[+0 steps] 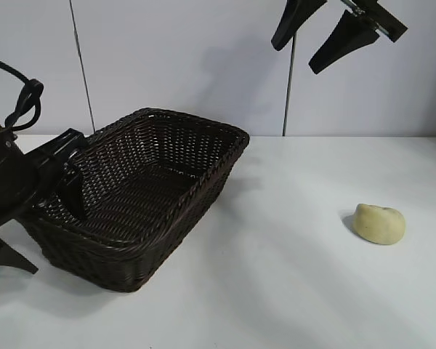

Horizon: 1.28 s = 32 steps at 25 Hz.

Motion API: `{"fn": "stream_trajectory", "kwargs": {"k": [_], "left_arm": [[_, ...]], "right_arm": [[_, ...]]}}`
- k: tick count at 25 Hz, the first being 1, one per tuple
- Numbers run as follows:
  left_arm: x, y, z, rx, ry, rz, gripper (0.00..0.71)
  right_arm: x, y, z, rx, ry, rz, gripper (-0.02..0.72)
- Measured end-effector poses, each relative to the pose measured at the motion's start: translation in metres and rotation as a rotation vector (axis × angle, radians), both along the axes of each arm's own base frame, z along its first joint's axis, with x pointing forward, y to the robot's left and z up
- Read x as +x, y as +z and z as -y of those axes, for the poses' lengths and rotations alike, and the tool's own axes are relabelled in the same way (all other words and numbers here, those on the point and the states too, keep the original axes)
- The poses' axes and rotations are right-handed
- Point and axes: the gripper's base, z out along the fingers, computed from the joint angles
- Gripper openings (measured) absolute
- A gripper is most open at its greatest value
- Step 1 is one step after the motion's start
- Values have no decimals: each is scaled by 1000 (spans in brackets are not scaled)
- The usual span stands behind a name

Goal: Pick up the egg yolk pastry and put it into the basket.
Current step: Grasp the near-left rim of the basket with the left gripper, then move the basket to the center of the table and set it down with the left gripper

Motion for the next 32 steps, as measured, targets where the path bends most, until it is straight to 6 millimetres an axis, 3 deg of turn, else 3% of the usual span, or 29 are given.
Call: {"fn": "stream_trajectory", "kwargs": {"k": [4,14,25,32], "left_arm": [[0,0,0,0,1,0,304],[1,0,0,-8,10,4,102],[-1,1,2,-32,34,-18,99],[1,14,-6,-20,4,-51,99]], "right_arm": [[0,0,0,0,0,0,444],[0,0,0,0,0,0,444],[0,0,0,0,0,0,444],[0,0,0,0,1,0,444]]}}
